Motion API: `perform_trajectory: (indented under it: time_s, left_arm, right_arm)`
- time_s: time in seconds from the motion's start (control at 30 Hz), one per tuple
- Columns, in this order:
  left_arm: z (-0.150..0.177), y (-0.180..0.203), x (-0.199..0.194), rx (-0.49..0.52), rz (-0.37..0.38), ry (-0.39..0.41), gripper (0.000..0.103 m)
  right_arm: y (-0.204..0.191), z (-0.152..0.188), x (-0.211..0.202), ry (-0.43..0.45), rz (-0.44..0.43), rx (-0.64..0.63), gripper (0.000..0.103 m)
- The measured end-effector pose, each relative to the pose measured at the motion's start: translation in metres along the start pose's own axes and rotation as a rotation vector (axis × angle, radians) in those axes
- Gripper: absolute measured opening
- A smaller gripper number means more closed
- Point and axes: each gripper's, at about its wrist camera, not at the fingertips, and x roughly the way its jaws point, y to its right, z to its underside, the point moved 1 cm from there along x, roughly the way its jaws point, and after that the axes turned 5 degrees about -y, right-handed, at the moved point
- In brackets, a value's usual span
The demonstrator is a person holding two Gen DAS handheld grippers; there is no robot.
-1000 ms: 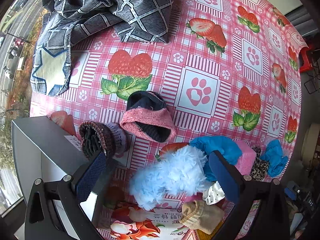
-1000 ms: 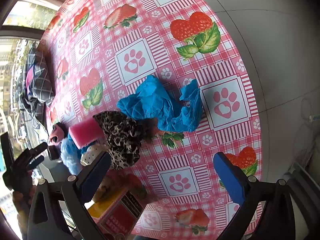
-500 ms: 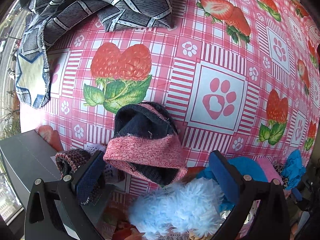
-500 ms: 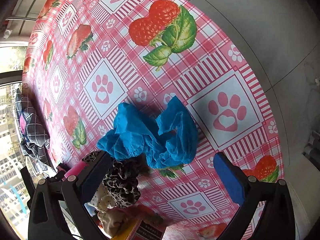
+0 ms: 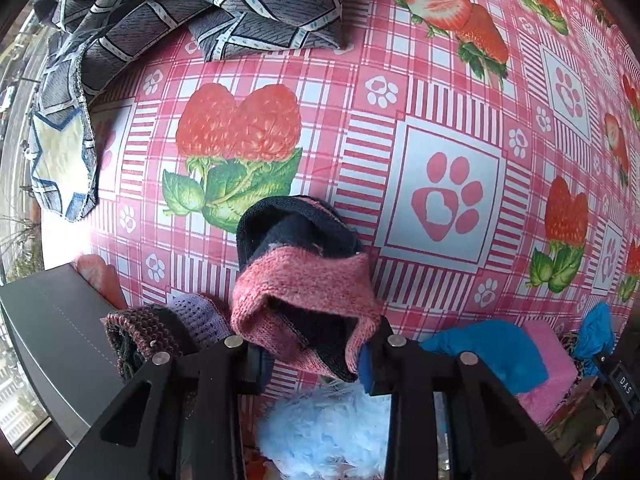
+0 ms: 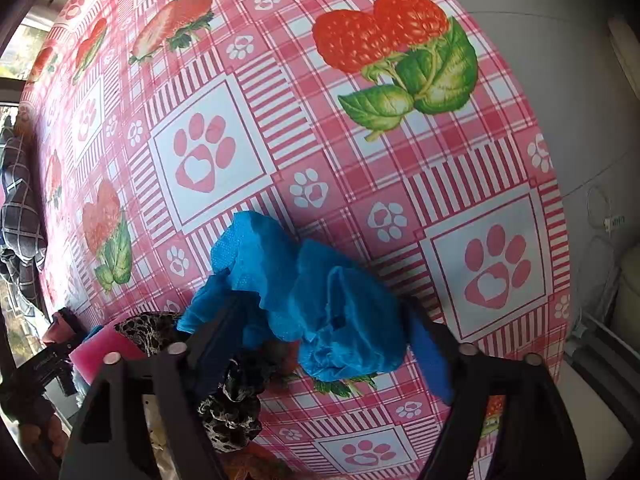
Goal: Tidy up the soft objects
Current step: 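Grasp the pink knit hat with the left gripper while the right grasps the blue plastic gloves, then lift the hat and gloves off the table with both grippers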
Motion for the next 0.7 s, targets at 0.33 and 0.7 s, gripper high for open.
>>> perform_trajectory:
  time_s: [0.33, 0.7]
  left_arm:
    - [0.029, -0.002, -0.05, 0.002, -0.013, 0.146, 0.03]
    - [0.092, 0.005, -0.103, 0.071, -0.02, 0.224, 0.03]
  right_arm:
    - [0.0, 0.004, -0.045, 0.072, -0.08, -0.073, 0.031]
    - [0.024, 0.019, -0.075, 0.087, -0.164, -0.053, 0.031]
